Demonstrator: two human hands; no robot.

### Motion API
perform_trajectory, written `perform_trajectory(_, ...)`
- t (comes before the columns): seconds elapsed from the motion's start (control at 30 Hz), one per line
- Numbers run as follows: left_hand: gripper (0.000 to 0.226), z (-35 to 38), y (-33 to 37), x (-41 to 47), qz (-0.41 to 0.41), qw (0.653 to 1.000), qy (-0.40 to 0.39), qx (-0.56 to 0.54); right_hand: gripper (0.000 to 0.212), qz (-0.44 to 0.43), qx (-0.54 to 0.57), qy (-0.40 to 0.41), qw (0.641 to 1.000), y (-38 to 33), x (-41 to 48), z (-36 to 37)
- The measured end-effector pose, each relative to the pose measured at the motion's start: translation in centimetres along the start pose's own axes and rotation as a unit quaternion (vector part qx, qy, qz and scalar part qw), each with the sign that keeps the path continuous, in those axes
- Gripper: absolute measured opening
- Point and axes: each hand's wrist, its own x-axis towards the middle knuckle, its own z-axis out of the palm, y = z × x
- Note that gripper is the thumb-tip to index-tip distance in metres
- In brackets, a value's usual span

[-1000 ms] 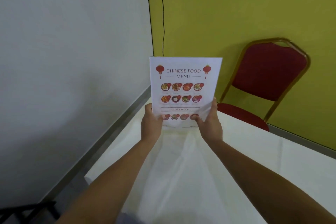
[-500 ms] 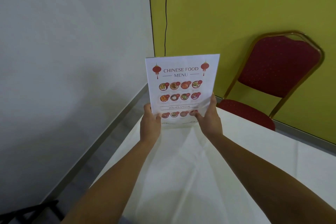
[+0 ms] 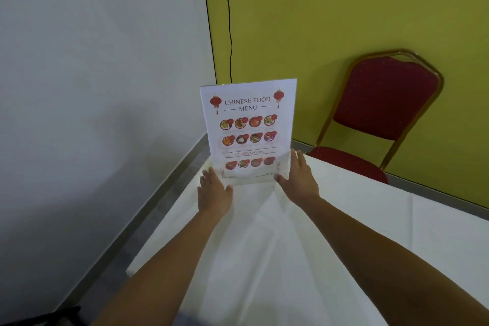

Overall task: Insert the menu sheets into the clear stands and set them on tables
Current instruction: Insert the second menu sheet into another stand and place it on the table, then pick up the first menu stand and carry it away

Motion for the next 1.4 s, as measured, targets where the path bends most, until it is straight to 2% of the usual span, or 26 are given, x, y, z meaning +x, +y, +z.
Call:
perform_trajectory(0.1, 0.081, 1.2, 1.2, -2.7, -0.019, 0.997, -0.038, 0.066, 0.083, -0.003, -0.081, -0.035, 0.996, 2.1, -2.6, -0.5)
perform_trajectory(0.27, 0.076, 4.2, 4.4, -8.2, 0.049, 0.99, -0.071, 0.11, 0.079, -0.011, -0.143, -0.064, 0.988, 6.8, -8.7, -2.2)
perform_trajectory(0.43, 0.072, 7.9, 6.7, -15.0, 0.122, 0.976, -0.106, 0.147, 0.073, 0.007, -0.14, -0.061, 0.988, 11.8, -15.6, -4.5)
perform_trajectory(0.67, 0.069, 13.7, 10.4, -25.4, 0.201, 0.958, -0.146, 0.141, 0.068, 0.067, -0.103, -0.003, 0.992, 19.3, -26.5, -8.6)
perform_trajectory(0.97, 0.07, 20.3, 17.6, -35.3, 0.294, 0.934, -0.188, 0.074, 0.066, 0.193, -0.067, 0.063, 0.977, 28.9, -37.3, -12.2)
perform_trajectory(1.23, 0.083, 24.0, 23.1, -38.5, 0.308, 0.931, -0.185, -0.059, 0.066, 0.301, 0.032, 0.178, 0.936, 34.2, -40.6, -15.4)
perform_trajectory(1.4, 0.088, 25.5, 24.5, -37.7, 0.295, 0.925, -0.187, -0.148, 0.083, 0.344, 0.105, 0.232, 0.904, 36.2, -39.8, -17.5)
